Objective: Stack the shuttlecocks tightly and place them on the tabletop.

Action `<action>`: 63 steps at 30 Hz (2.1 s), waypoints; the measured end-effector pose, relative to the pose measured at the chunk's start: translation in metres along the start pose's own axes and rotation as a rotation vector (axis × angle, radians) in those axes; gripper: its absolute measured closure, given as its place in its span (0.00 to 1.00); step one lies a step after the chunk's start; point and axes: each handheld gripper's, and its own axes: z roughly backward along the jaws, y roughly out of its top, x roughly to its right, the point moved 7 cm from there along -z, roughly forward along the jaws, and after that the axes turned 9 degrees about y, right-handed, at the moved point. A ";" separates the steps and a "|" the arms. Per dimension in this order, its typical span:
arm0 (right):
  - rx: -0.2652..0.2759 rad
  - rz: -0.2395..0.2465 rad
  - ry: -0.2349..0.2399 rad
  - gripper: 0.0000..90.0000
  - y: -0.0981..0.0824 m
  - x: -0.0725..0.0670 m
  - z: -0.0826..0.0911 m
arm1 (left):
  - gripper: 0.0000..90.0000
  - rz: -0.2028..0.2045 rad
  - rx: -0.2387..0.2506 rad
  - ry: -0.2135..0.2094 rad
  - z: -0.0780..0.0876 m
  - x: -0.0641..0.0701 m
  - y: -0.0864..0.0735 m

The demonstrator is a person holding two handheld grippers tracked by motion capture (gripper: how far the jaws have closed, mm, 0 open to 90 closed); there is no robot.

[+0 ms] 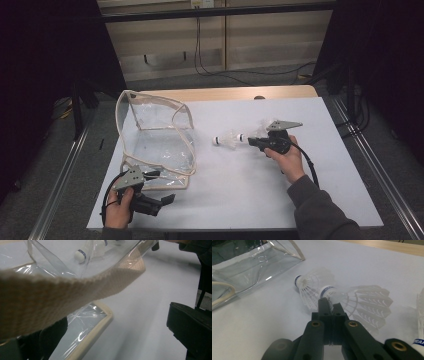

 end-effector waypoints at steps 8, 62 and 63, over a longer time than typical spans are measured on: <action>0.002 -0.003 0.002 0.99 0.002 0.001 -0.001 | 0.04 -0.001 -0.003 0.002 0.000 0.000 0.000; -0.013 0.006 0.009 1.00 0.004 -0.001 -0.016 | 0.04 -0.001 0.004 0.002 -0.001 0.000 0.001; -0.011 0.005 0.010 1.00 0.004 -0.001 -0.016 | 0.04 -0.001 0.004 0.002 -0.001 0.000 0.001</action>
